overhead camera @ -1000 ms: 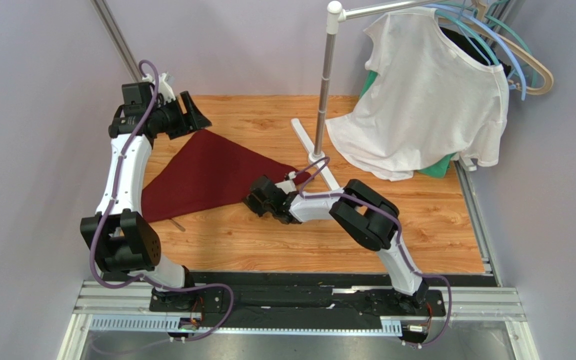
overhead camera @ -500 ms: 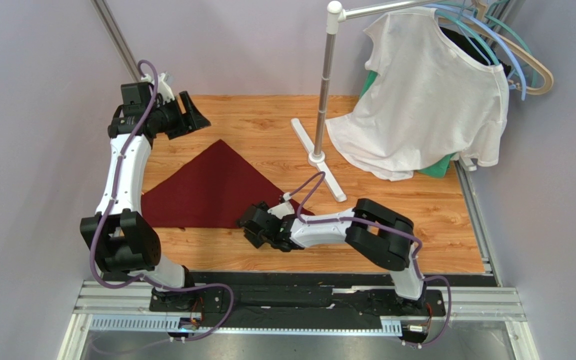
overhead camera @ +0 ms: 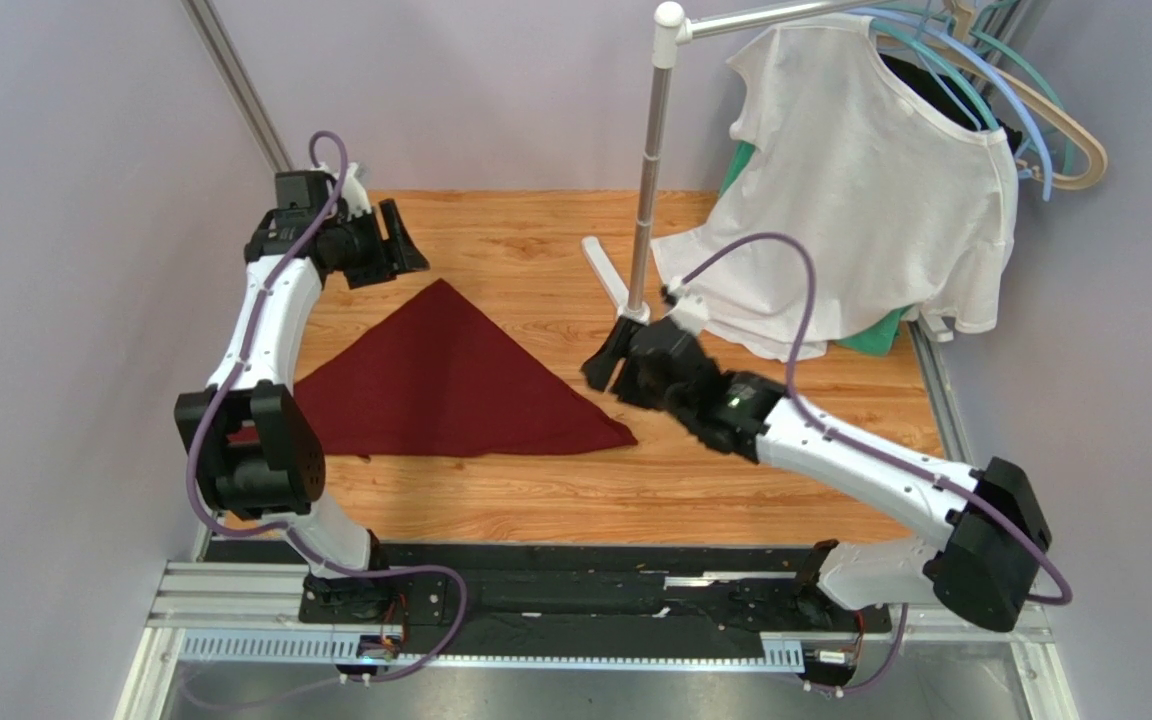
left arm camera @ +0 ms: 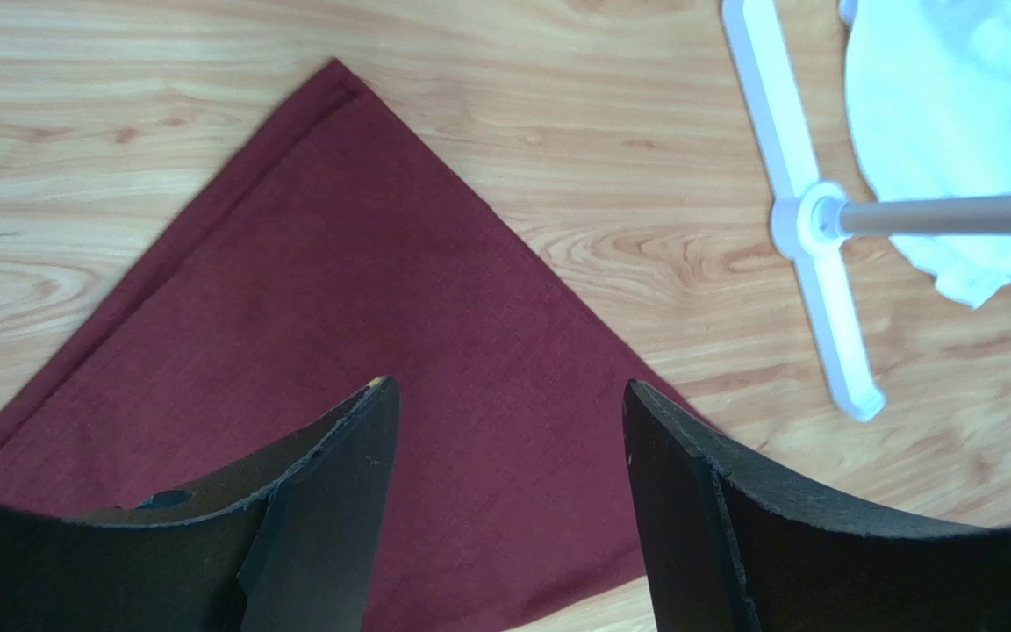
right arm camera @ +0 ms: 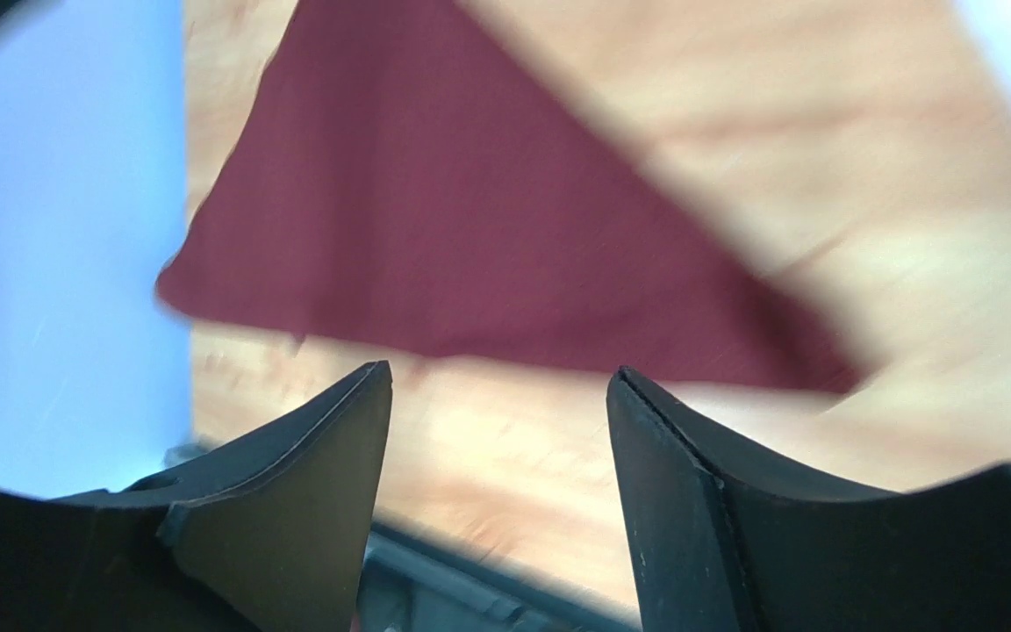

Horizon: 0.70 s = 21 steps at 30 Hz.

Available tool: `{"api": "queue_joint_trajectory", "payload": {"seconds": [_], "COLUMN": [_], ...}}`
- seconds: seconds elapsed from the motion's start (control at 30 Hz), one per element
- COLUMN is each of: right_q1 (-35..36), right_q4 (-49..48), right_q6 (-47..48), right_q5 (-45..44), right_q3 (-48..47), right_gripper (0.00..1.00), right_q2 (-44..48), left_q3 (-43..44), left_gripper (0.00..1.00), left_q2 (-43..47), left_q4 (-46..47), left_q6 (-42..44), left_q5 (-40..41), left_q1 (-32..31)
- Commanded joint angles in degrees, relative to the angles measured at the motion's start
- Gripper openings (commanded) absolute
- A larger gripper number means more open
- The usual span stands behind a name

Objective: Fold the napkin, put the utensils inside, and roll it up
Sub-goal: Adjust the napkin at the center of the board.

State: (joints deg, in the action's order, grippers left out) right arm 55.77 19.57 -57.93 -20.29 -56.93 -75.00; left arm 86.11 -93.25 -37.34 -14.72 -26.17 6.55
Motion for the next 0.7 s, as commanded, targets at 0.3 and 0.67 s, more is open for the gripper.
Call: {"api": "queue_joint_trajectory", "payload": {"seconds": [0.3,0.67], "right_q1": [-16.65,-17.54], "right_q4": [-1.02,-6.74], "right_q6": [42.72,42.73], "right_q5": [35.74,36.55], "right_q3": [3.04,7.88], "right_gripper": [0.59,0.6], "right_q2": [-7.88,-8.85], "left_q3": [3.72,14.87], "left_gripper": [0.71,0.56], "left_q2": [-12.12,-24.34], "left_q4": [-2.47,-2.04], "left_q6": [1.63,4.78], "left_q5": [8.76,25.64], "left_q1": [-9.71,-9.8]}}
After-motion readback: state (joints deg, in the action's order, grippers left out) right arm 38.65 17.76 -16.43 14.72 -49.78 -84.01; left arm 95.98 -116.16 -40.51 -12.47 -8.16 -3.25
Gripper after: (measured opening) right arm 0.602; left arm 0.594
